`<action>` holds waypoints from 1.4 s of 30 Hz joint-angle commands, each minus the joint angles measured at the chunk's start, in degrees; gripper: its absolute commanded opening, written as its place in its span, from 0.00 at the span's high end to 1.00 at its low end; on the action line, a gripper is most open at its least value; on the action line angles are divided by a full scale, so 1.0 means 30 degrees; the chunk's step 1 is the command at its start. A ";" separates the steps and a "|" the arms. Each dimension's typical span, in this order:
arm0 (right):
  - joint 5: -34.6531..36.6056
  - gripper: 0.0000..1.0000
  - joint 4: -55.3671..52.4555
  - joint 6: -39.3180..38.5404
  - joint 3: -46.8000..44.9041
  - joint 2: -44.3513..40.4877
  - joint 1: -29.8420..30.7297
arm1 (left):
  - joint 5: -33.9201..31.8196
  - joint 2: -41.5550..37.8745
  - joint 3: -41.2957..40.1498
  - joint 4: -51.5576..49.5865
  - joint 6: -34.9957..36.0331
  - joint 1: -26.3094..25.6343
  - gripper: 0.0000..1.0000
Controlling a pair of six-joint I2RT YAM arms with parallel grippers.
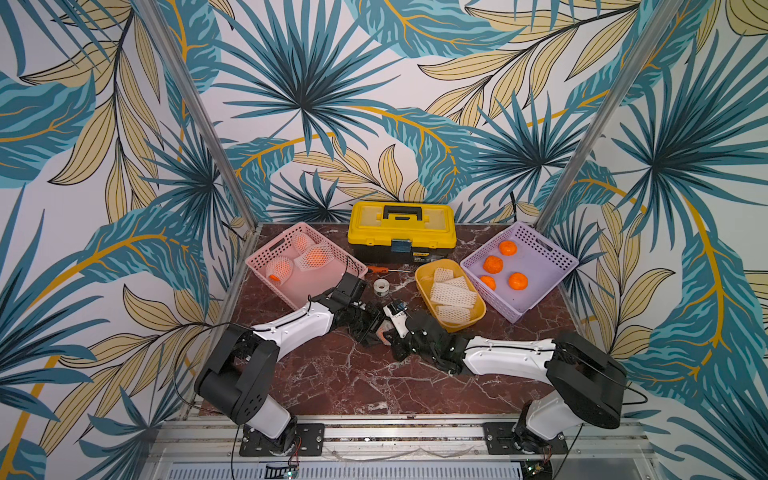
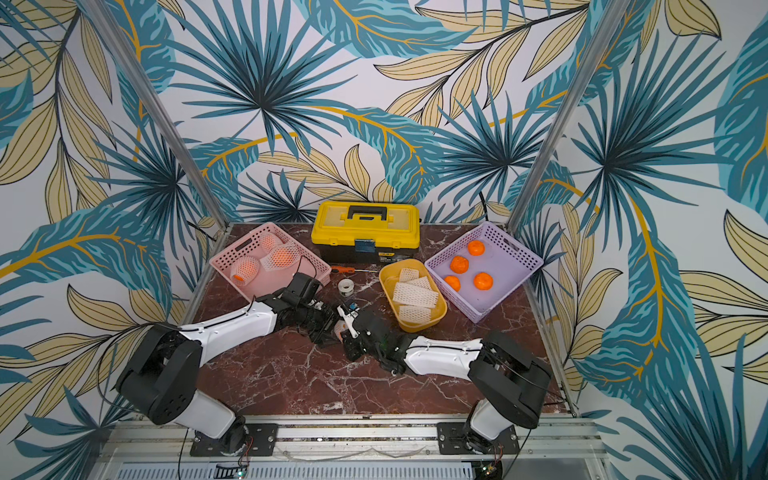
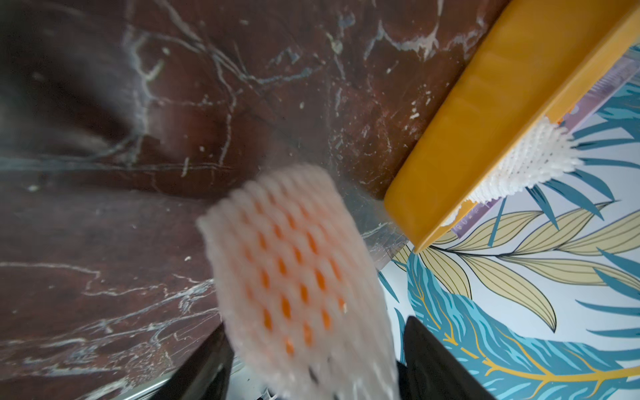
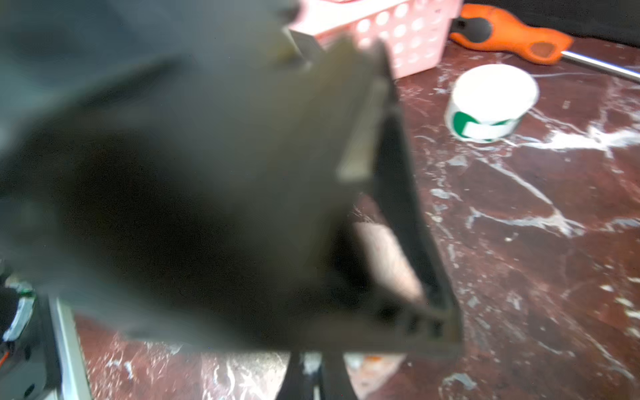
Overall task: Remove foam nets from oranges
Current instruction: Remove the foam net from the orange.
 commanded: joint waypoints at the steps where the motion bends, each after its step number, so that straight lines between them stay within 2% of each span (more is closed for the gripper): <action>1: -0.0402 0.98 0.0114 -0.1077 0.0040 -0.0189 0.0320 | -0.0142 0.0161 0.0336 0.0382 -0.0074 0.0104 0.30; 9: 0.0002 0.97 0.0056 -0.0969 0.0062 -0.0100 0.0456 | -0.0321 0.0000 0.0406 -0.0190 0.0137 0.0117 0.58; 12: 0.0408 0.89 -0.0241 -0.0839 0.0152 -0.0153 0.0424 | -0.0637 -0.0144 0.0591 -0.0941 0.0451 0.0165 0.66; 16: 0.0637 0.77 -0.0636 -0.0479 0.0203 -0.0499 0.0380 | -0.0660 -0.0146 0.0578 -0.1283 0.0562 0.0172 0.74; 19: 0.0777 0.59 -0.0693 0.0006 -0.0159 -0.1066 0.0220 | -0.0520 -0.0058 0.0620 -0.1285 0.0618 0.0219 0.78; 22: 0.0753 0.47 -0.0558 0.0227 -0.0749 -0.1545 -0.0134 | -0.0534 -0.0043 0.0724 -0.1315 0.0620 0.0353 0.79; 29: -0.1725 0.20 0.1607 -0.0437 -0.2665 -0.2247 -0.1419 | -0.0047 0.0093 0.1083 -0.1344 0.0747 0.0744 0.86; 34: -0.2571 0.16 0.3483 -0.3357 -0.3386 -0.1465 -0.1408 | 0.0131 -0.0130 0.1173 -0.1373 0.0652 0.0763 0.86; 37: -0.0992 0.16 0.5124 -0.4201 -0.3735 -0.1098 -0.1407 | 0.0407 -0.0187 0.1182 -0.1373 0.0608 0.0779 0.89; 39: 0.0137 0.16 0.4647 -0.4650 -0.3132 -0.0718 -0.1396 | 0.0504 -0.0345 0.1120 -0.1375 0.0502 0.0780 0.89; 42: 0.1613 0.23 0.3937 -0.5216 -0.2104 0.0390 -0.1406 | 0.0591 -0.0580 0.1025 -0.1358 0.0454 0.0751 0.89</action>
